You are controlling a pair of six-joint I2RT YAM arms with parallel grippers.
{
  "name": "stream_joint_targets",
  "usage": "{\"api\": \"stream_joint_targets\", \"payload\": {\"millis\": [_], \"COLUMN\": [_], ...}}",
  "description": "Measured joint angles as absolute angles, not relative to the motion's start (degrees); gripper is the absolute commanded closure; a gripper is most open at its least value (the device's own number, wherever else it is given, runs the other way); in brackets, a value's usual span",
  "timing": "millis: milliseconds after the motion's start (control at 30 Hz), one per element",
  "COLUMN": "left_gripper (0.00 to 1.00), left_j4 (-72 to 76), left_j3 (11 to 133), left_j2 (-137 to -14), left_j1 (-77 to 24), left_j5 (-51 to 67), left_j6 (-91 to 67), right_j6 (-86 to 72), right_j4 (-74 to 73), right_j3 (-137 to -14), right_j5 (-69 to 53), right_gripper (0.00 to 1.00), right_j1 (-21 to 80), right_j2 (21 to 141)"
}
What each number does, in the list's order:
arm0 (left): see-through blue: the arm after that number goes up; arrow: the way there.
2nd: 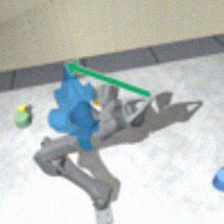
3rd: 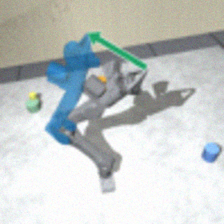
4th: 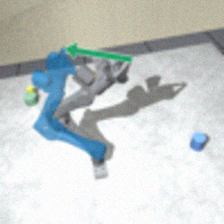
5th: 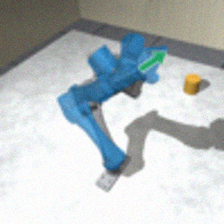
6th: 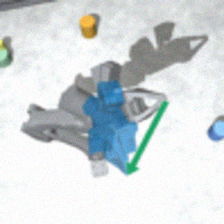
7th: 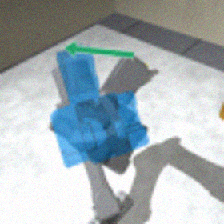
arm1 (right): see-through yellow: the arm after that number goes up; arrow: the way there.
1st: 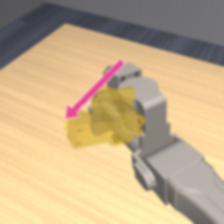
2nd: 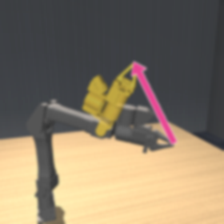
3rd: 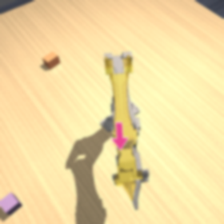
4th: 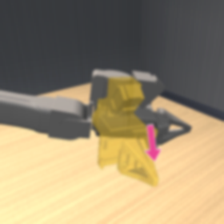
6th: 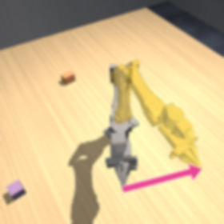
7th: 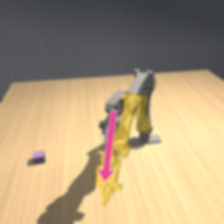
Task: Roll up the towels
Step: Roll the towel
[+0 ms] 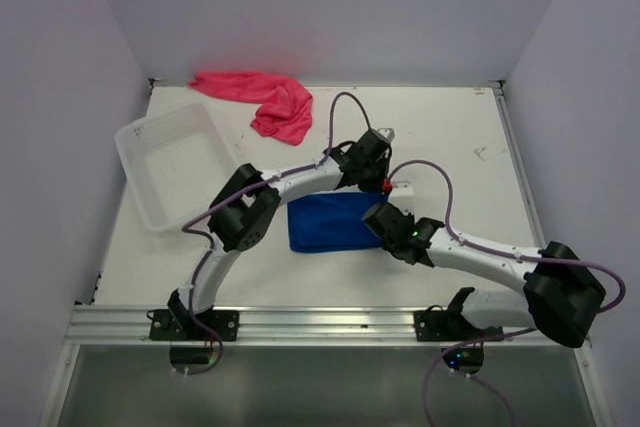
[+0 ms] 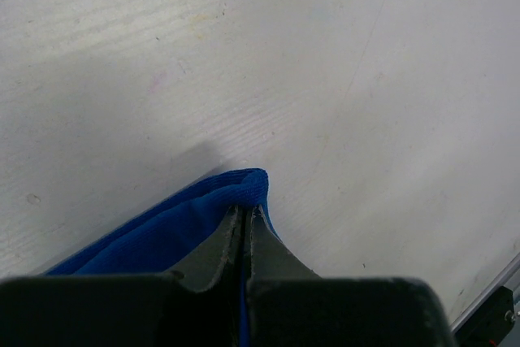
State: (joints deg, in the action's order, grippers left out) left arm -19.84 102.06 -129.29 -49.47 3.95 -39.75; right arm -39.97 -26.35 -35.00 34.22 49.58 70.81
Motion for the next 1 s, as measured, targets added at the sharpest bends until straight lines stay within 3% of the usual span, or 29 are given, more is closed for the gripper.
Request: {"api": "stream_joint_targets", "payload": {"millis": [1000], "left_gripper": [1.00], "left_j4": [-13.0], "left_j3": [92.0], "left_j2": [-124.8], "left_j1": [-47.3], "left_j5": [7.2], "left_j6": [-39.4], "right_j6": [-45.3], "right_j4": [-39.3], "right_j3": [-47.6], "right_j5": [49.3], "right_gripper": [1.00], "right_j1": [62.4], "right_j2": [90.3]}}
